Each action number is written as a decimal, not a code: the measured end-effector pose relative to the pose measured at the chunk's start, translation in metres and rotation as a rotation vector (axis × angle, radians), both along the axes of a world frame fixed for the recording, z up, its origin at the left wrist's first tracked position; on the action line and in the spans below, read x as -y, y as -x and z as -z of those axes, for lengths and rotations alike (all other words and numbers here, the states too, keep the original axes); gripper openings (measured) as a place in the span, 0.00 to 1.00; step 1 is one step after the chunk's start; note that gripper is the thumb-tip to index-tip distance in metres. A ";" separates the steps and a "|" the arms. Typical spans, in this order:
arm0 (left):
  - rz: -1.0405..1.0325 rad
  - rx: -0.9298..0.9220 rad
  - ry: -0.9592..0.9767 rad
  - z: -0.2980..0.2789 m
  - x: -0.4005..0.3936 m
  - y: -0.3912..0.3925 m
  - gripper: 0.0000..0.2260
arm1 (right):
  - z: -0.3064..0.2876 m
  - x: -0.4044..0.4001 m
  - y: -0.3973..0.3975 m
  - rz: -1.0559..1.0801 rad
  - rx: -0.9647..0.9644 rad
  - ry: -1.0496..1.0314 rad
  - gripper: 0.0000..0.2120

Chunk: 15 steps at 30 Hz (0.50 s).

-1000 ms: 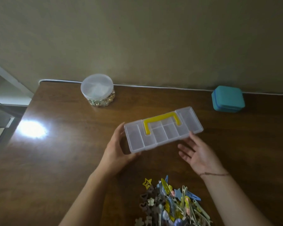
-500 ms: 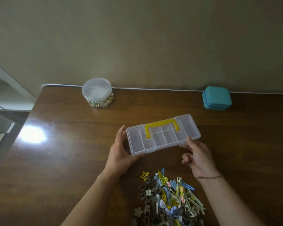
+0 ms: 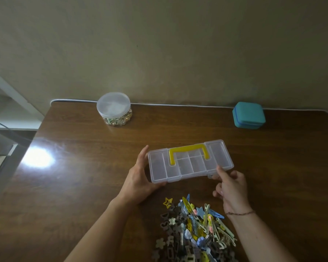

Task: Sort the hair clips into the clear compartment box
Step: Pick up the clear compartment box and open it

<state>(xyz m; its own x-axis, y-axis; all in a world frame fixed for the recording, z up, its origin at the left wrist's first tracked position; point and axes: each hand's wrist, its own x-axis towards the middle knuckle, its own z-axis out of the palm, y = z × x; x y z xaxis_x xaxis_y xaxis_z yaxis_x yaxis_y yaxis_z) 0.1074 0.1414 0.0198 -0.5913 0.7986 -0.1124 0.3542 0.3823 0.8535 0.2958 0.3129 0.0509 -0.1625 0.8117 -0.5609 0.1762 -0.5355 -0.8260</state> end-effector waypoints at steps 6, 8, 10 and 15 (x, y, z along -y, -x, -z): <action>-0.003 0.010 -0.007 0.003 0.001 0.001 0.54 | -0.004 0.006 0.001 0.015 -0.061 0.044 0.19; -0.034 0.034 -0.015 0.006 0.001 0.001 0.54 | -0.005 0.008 0.001 0.004 -0.145 0.128 0.17; -0.047 0.040 -0.019 0.007 0.001 0.001 0.50 | -0.007 0.016 0.003 -0.015 -0.232 0.232 0.15; -0.028 -0.005 -0.068 0.004 0.000 0.000 0.42 | -0.010 0.047 0.020 -0.113 -0.297 0.363 0.15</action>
